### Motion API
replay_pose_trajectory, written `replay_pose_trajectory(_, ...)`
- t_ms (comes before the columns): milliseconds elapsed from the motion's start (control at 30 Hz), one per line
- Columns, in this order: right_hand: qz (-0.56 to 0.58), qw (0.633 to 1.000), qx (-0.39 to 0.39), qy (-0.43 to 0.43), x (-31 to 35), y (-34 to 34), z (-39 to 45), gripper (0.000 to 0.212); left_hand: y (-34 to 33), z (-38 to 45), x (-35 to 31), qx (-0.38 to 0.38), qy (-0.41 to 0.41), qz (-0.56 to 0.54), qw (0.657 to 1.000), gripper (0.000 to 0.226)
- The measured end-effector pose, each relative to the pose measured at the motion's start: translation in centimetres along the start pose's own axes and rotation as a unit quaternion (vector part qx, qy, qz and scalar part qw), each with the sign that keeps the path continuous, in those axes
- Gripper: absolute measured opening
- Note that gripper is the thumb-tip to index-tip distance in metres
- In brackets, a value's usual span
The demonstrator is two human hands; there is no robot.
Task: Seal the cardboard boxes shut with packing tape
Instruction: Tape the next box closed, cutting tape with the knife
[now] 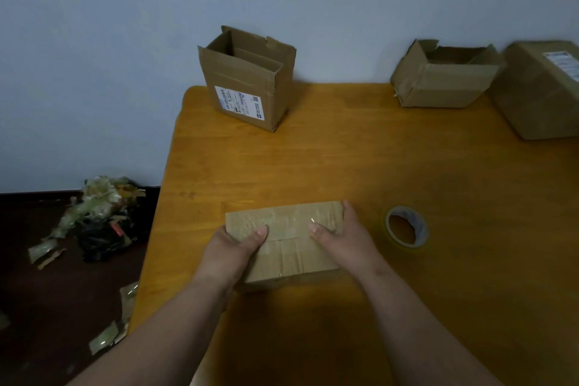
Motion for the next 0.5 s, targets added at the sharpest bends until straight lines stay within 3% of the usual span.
replay_pose_trajectory(67, -0.017, 1.0, -0.009, -0.003, 0.5, -0.3, -0.4, 0.127, -0.1, -0.2, -0.3, -0.003, -0.014, 0.014, 1.0, 0.081)
replay_pose_trajectory(167, -0.039, 0.999, -0.029, 0.004, 0.2, -0.8, -0.1, 0.131, 0.2, 0.2, -0.3, -0.034, -0.02, 0.027, 0.999, 0.09)
replay_pose_trajectory(267, -0.016, 0.999, -0.024, 0.018, 0.1, -0.7, 0.1, 0.112, 0.5, 0.3, -0.4, -0.053, -0.029, 0.043, 0.997, 0.084)
replay_pose_trajectory(333, 0.02, 1.0, -0.007, 0.011, -0.3, -0.1, 0.3, 0.086, 0.4, 0.2, -0.4, -0.042, -0.032, 0.039, 0.998, 0.076)
replay_pose_trajectory(400, 0.064, 0.997, 0.03, -0.017, -1.3, 0.2, 0.4, 0.069, 0.2, 0.0, 0.1, 0.004, -0.008, 0.012, 1.0, 0.065)
replay_pose_trajectory(500, 0.091, 0.993, 0.061, -0.045, -1.8, 0.4, 0.5, 0.058, 0.1, -0.6, 0.6, 0.086, 0.054, -0.081, 0.992, 0.055)
Point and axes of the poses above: each hand's wrist, its own z-axis towards the middle knuckle, its own y-axis out of the back of the hand, x = y × z, the point moved 10 cm from there along z, towards the middle knuckle, and after that the axes turned 7 degrees about -x, right-handed, at the moved point
